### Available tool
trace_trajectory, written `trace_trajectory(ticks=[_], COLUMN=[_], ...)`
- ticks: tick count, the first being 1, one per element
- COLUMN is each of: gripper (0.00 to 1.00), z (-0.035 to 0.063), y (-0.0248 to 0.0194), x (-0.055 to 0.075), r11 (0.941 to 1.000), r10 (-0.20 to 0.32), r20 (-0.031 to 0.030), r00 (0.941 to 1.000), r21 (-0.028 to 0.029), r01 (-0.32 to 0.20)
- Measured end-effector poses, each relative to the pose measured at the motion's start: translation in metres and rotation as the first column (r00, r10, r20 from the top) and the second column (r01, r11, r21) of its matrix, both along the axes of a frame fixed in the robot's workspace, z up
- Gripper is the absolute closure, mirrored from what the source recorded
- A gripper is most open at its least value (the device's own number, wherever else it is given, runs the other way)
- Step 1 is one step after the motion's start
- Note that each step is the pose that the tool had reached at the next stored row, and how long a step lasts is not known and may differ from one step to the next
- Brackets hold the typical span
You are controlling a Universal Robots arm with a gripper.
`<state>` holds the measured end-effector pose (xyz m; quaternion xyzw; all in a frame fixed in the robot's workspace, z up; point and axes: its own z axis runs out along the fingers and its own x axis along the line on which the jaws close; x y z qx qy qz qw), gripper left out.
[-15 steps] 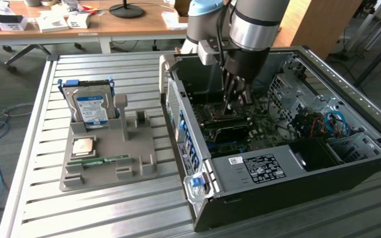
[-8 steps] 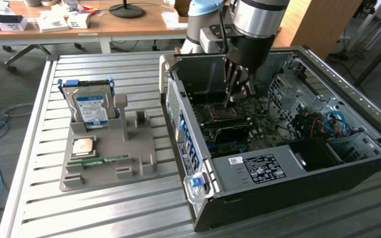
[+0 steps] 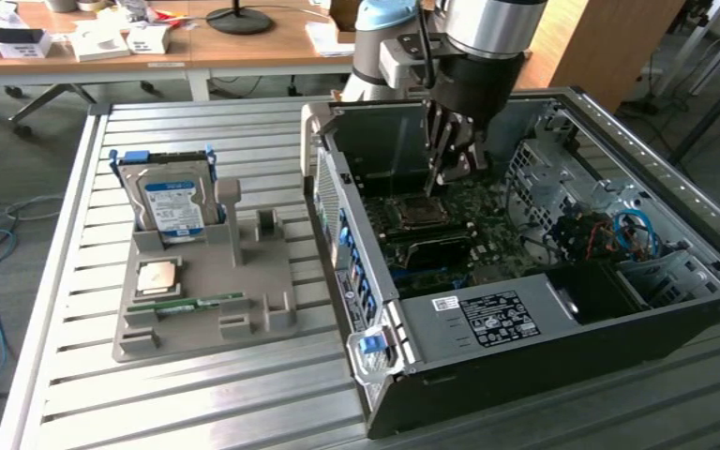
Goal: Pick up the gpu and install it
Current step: 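Press down on the gpu until it lock into place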
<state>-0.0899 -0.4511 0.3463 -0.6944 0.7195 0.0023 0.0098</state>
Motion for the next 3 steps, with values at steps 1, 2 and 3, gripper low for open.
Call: trace_trajectory(ticks=[1,2,3], gripper=[0.89,0.89,0.89], z=[0.0,0.0,0.0], y=[0.0,0.0,0.0], x=[0.0,0.0,0.0], r11=[1.0,1.0,1.0], r10=[0.0,0.0,0.0], r20=[0.0,0.0,0.0], r00=[1.0,1.0,1.0], r21=[0.0,0.0,0.0], r01=[0.0,0.0,0.0])
